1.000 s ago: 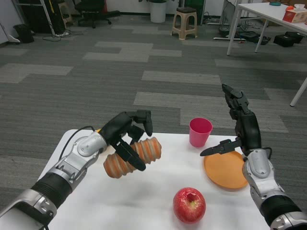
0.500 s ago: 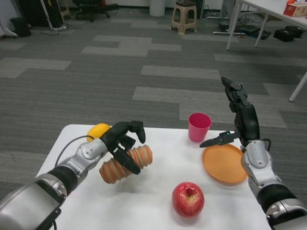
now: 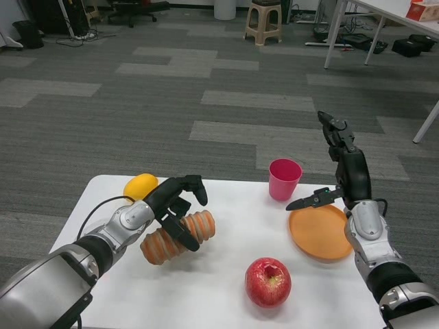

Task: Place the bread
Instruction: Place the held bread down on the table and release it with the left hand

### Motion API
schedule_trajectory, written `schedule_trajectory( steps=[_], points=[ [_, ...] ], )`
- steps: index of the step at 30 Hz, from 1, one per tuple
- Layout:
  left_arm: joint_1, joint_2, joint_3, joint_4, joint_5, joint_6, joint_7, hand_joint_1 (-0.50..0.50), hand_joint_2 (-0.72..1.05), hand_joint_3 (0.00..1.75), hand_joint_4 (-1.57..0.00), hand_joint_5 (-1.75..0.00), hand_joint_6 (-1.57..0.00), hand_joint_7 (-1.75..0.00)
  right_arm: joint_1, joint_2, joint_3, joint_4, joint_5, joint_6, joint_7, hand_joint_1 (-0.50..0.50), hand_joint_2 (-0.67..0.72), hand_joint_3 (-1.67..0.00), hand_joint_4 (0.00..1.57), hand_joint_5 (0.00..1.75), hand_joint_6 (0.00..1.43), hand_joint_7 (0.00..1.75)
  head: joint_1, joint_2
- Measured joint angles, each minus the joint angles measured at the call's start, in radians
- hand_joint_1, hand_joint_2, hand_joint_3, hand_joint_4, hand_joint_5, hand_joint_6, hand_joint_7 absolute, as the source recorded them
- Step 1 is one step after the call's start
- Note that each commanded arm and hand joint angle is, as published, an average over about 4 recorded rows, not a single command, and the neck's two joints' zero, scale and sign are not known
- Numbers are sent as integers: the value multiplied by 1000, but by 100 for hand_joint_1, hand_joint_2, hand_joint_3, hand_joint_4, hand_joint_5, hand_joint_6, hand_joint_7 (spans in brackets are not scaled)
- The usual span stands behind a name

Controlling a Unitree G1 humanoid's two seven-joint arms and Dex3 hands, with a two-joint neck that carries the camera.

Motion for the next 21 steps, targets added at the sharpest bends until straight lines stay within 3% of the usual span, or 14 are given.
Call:
schedule_trajectory(
  steps=[4, 6, 9, 12, 14, 17, 21],
  points=[
    [-2, 0, -4, 0, 0, 11, 0, 50, 43, 9, -22, -175, -7, -168, -7, 0, 0, 5, 0, 0, 0, -29, 9, -8, 0, 0, 0, 49, 0, 4],
    [-3, 0, -7, 0, 1, 12, -1, 50, 58, 9, -5, -175, -3, -168, -12, 0, 0, 5, 0, 0, 0, -29, 9, -8, 0, 0, 0, 49, -1, 5],
    [-5, 0, -8, -1, 1, 12, -5, 50, 76, 9, 0, -136, -1, -162, -17, 0, 0, 6, 0, 0, 0, -29, 9, -8, 0, 0, 0, 47, -1, 5],
    [-6, 0, -9, -2, 1, 12, -22, 50, 78, 9, 0, -95, 0, -164, -17, 0, 0, 6, 0, 0, 0, -29, 9, -8, 0, 0, 0, 49, -1, 5],
    [-6, -1, -11, -3, 1, 12, -31, 50, 78, 9, 0, -92, 0, -166, -17, 0, 0, 6, 0, 0, 0, -29, 9, -8, 0, 0, 0, 49, -1, 4],
    [-6, -1, -11, -3, 1, 12, -37, 50, 78, 9, 0, -108, 0, -164, -17, 0, 0, 6, 0, 0, 0, -29, 9, -8, 0, 0, 0, 49, -2, 1],
    [-6, -1, -11, -3, 1, 10, -56, 50, 85, 9, 0, -113, 0, -162, -17, 0, 0, 6, 0, 0, 0, -29, 9, -8, 0, 0, 0, 49, -3, -1]
  ],
)
